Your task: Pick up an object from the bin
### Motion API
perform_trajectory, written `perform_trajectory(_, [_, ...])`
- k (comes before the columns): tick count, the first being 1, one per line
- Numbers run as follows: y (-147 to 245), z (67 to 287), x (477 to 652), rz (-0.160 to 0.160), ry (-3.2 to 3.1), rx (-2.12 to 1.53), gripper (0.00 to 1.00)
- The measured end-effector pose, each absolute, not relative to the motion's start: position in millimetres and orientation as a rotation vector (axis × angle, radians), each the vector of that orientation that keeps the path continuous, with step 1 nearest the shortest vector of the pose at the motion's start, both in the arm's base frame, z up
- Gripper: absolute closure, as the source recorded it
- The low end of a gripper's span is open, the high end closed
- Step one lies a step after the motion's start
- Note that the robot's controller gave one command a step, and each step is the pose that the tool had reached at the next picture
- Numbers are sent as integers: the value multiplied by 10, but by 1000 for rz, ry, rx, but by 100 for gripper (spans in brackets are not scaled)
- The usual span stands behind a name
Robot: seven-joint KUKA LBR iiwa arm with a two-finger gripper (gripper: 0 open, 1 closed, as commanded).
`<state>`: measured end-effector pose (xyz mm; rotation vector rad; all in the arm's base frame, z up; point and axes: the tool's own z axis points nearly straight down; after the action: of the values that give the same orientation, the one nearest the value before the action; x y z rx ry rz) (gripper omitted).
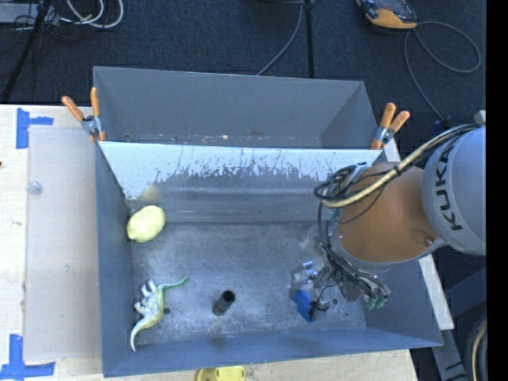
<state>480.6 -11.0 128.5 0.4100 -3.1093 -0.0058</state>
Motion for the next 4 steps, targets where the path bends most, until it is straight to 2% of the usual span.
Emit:
perform_trajectory(1, [-110, 1285, 4806, -6, -3109, 410, 100])
perform_trajectory(2, [-186, 1861, 4777, -7, -3105, 432, 100])
perform_trajectory(3, [-187, 1861, 4777, -7, -3105, 432, 100])
perform_trajectory(4, [-205, 2256, 4782, -11, -3098, 423, 100])
